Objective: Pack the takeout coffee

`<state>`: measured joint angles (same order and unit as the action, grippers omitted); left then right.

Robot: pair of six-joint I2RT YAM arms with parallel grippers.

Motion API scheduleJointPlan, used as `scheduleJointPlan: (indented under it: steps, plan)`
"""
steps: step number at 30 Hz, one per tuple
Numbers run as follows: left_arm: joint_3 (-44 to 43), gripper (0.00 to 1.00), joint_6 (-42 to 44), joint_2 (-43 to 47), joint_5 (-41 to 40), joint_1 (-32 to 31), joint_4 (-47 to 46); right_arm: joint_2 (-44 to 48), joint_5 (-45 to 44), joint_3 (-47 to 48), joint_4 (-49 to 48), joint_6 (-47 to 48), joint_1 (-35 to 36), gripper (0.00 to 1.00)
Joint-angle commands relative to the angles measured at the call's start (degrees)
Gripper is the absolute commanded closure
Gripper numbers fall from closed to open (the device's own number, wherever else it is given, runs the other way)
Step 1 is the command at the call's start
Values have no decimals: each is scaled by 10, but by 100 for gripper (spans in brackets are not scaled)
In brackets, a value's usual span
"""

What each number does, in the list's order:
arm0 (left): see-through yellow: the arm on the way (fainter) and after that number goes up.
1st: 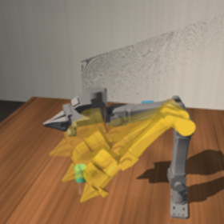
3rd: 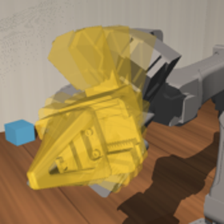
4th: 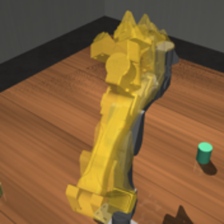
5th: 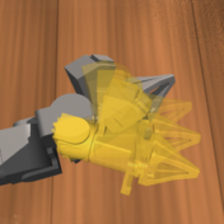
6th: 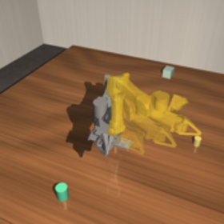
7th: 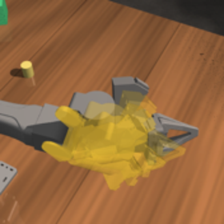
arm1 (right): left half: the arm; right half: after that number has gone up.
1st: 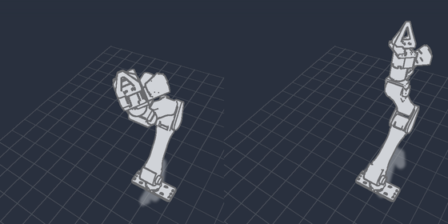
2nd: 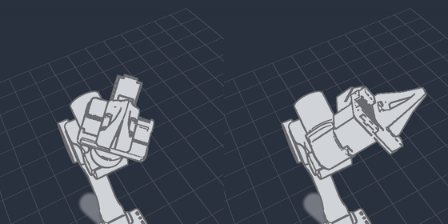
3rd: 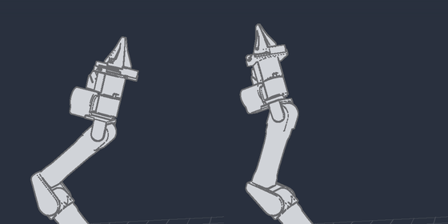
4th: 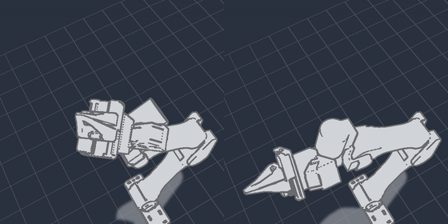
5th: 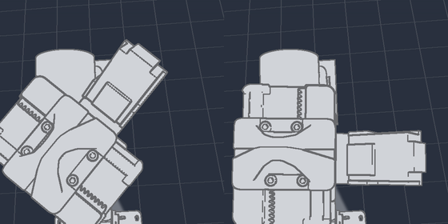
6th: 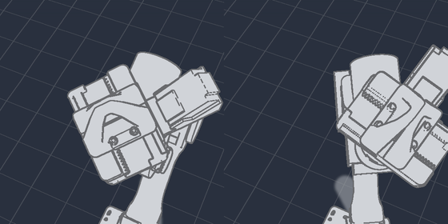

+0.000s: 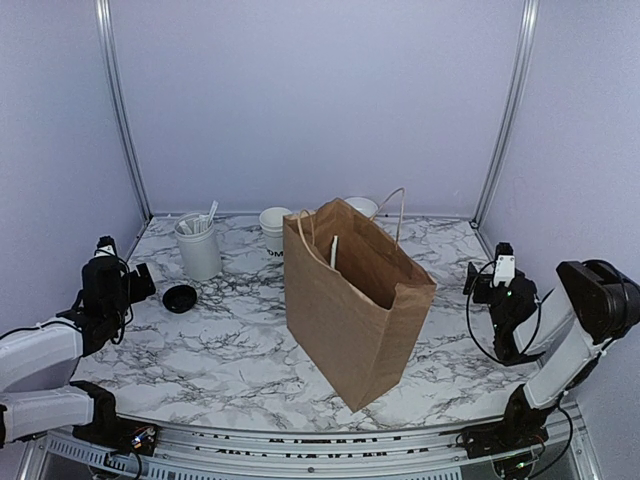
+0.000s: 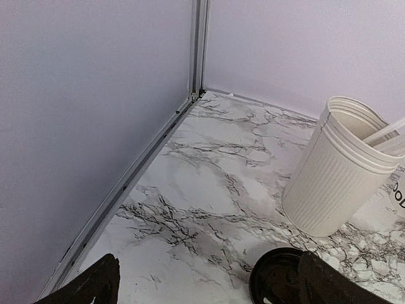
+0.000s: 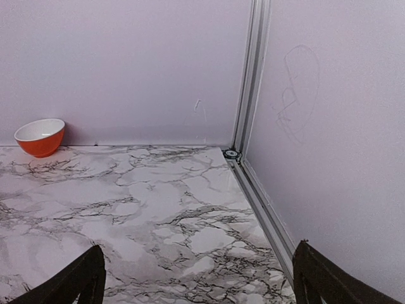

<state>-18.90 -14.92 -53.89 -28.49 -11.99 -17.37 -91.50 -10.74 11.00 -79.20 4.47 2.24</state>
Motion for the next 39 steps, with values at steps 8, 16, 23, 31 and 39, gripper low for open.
scheduleJointPlan:
  steps: [8, 16, 23, 31, 39]
  plan:
    - [81, 1, 71, -104, -16, 55, -316, -2, 2, 19, 12, 6, 1, 0]
    - [68, 1, 130, -247, 1, 54, -491, -2, 4, 20, 12, 5, 0, 0]
    - [93, 1, 158, -348, 90, 70, -646, -1, 6, 21, 15, 5, -1, 0]
    - [55, 1, 143, -337, 124, 88, -554, -1, 9, 22, 16, 4, -2, 0]
    - [56, 1, 143, -337, 124, 87, -558, -1, 10, 21, 16, 4, -2, 0]
